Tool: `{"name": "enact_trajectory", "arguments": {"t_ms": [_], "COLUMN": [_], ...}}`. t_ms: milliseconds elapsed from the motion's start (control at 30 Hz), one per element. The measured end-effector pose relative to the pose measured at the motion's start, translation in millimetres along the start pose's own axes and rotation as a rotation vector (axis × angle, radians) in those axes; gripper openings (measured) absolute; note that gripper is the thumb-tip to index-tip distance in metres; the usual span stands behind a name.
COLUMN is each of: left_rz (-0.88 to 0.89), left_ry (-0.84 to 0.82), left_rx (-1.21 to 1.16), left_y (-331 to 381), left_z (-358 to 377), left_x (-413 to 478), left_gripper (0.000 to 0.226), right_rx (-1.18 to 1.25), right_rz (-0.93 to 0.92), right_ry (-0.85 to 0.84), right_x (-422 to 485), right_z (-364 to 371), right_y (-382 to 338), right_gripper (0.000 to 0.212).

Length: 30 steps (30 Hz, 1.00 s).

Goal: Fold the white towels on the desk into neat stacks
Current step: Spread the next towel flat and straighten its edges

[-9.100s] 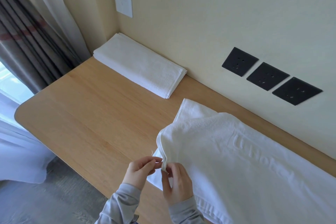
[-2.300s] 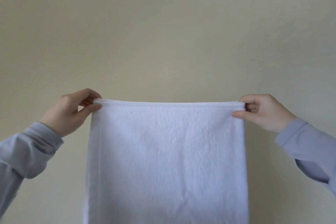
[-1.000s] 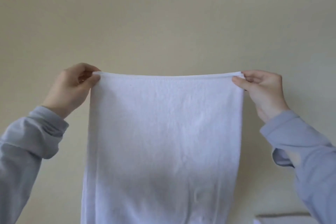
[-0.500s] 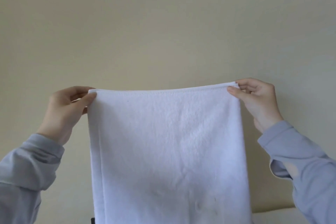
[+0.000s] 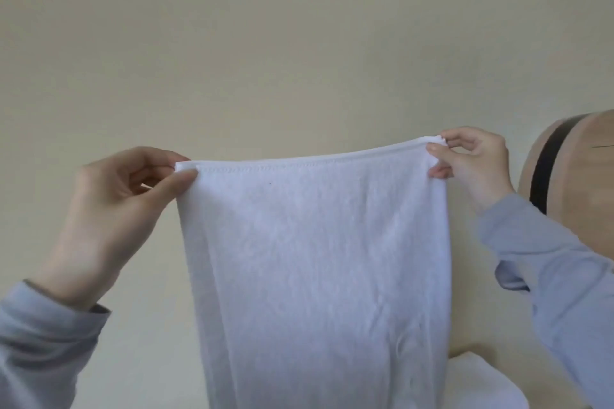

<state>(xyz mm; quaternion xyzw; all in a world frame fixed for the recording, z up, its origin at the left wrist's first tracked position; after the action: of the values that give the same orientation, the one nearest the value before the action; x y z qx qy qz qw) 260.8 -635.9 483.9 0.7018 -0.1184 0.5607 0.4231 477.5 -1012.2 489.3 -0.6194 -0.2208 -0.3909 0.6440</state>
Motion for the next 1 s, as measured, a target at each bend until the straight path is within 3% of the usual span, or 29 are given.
{"name": "enact_trajectory", "arguments": {"t_ms": [133,200,300,433,600,767,867,1000], "left_rz": [0.005,-0.028,-0.150,-0.349,-0.820,-1.251,-1.462,-1.574], "left_ry": [0.012,0.025,0.020,-0.027,-0.060,-0.021,0.132,0.393], "left_rx": [-0.054,-0.068,-0.045,0.033,0.097,0.303,0.358,0.411], "left_y": [26,31,23,-12,-97,-176,-198,-211], "left_z": [28,27,13,-26,-105,-191,-244,-320], "left_x": [-33,-54,-86,-144,-257,-414,-500,-570], "left_gripper": [0.003,0.011,0.029,0.020,0.013,0.010,0.012,0.009], "right_rx": [-0.021,-0.016,0.011,0.023,-0.043,-0.136,-0.163,-0.148], "right_rz": [-0.014,-0.021,-0.048,-0.025,0.106,0.303,0.384,0.369], "right_ry": [-0.023,-0.063,-0.159,-0.349,-0.643,-0.966,-1.125,-1.254], "right_x": [31,40,34,-21,-173,-387,-503,-616], "right_z": [4,24,74,165,279,349,382,444], "right_y": [0,-4,-10,9,88,169,195,194], "right_gripper": [0.024,0.024,0.025,0.026,0.030,0.016,0.016,0.014]}}
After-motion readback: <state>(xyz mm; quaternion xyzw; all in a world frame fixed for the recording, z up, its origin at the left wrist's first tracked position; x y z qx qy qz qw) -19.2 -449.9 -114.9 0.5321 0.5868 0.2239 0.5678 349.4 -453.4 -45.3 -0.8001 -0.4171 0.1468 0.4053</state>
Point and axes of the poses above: each hand's wrist, its own x-axis towards the middle knuckle, its own z-axis out of the palm, y = z × x, the point moved 6 cm from there along x, towards the middle knuckle, and after that the axes turned 6 degrees about -x, right-handed, at the moved point
